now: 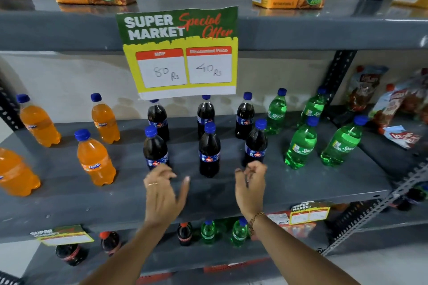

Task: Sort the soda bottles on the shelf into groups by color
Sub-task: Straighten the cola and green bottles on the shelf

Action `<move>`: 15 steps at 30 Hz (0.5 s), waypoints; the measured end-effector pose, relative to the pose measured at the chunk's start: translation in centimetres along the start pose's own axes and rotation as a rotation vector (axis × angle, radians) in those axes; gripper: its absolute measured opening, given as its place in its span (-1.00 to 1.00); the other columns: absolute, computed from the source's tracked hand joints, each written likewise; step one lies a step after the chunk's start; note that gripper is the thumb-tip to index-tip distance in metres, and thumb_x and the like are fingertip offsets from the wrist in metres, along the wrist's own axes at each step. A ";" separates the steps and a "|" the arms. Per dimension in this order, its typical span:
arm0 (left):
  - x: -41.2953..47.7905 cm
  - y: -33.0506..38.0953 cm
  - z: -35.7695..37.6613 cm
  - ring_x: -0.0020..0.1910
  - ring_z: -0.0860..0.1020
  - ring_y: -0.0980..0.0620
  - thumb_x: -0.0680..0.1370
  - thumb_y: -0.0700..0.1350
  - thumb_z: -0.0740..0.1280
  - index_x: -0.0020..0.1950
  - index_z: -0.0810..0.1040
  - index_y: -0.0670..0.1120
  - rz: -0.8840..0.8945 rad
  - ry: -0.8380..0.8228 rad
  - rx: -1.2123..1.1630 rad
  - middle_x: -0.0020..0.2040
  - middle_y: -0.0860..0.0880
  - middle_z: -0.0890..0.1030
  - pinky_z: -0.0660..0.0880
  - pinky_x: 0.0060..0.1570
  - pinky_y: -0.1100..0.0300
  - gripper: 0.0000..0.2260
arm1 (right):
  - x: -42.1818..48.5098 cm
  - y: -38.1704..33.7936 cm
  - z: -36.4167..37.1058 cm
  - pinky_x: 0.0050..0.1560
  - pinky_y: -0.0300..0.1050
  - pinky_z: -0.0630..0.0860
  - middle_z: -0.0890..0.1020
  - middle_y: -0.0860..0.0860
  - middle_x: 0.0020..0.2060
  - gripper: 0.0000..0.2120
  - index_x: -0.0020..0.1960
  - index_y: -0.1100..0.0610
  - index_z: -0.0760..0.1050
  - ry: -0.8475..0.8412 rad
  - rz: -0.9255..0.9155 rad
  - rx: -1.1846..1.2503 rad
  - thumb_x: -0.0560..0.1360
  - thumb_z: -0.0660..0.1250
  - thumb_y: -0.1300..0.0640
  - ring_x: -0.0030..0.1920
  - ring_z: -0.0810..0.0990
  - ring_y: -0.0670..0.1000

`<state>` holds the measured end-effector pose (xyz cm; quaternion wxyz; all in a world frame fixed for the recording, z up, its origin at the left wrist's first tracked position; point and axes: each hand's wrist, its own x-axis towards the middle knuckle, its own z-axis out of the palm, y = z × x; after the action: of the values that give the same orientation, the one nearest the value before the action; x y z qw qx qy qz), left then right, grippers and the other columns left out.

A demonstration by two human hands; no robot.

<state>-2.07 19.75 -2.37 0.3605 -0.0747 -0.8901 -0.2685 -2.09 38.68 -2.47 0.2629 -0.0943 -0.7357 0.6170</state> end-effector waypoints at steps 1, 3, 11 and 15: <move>-0.4 1.1 0.6 -0.03 0.46 -0.07 0.56 0.19 0.09 -0.17 0.51 -0.20 0.099 -0.048 -0.060 -0.17 -0.22 0.61 0.30 0.01 0.10 -0.52 | 0.3 0.2 -1.1 -0.33 -0.26 0.32 0.39 0.02 -0.34 -0.86 -0.13 -0.07 0.24 0.058 -0.002 -0.001 0.41 0.19 0.11 -0.37 0.38 -0.03; -0.6 4.5 2.7 -0.07 0.50 -0.05 0.55 0.13 0.17 -0.08 0.50 -0.10 0.150 -0.280 -0.230 -0.14 -0.14 0.63 0.38 -0.02 0.13 -0.69 | 1.8 0.8 -4.1 -0.37 -0.17 0.29 0.36 -0.02 -0.40 -0.92 -0.12 0.07 0.22 0.208 0.017 -0.034 0.46 0.12 0.20 -0.41 0.36 -0.03; 1.8 12.9 10.2 0.46 0.23 -0.07 0.41 -0.04 0.46 0.49 0.07 -0.18 -0.542 -0.656 -0.677 0.48 -0.13 0.25 0.22 0.41 0.06 -0.19 | 8.6 2.9 -10.6 0.34 0.09 0.27 0.30 0.31 0.27 -0.26 0.34 0.38 0.12 0.319 0.180 -0.201 0.35 0.48 0.18 0.27 0.31 0.24; 3.1 13.2 11.3 0.37 0.39 -0.04 0.41 -0.11 0.48 0.43 0.28 -0.15 -0.544 -0.565 -0.682 0.37 -0.10 0.45 0.33 0.34 0.12 -0.34 | 9.7 3.0 -11.2 0.34 0.01 0.29 0.38 0.26 0.35 -0.21 0.40 0.27 0.10 0.227 0.200 -0.168 0.35 0.50 0.17 0.35 0.36 0.20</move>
<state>-6.81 36.73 -1.36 -0.0214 -0.0233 -0.8018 -0.5968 -5.15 53.46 -1.63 0.2727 -0.2579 -0.7372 0.5619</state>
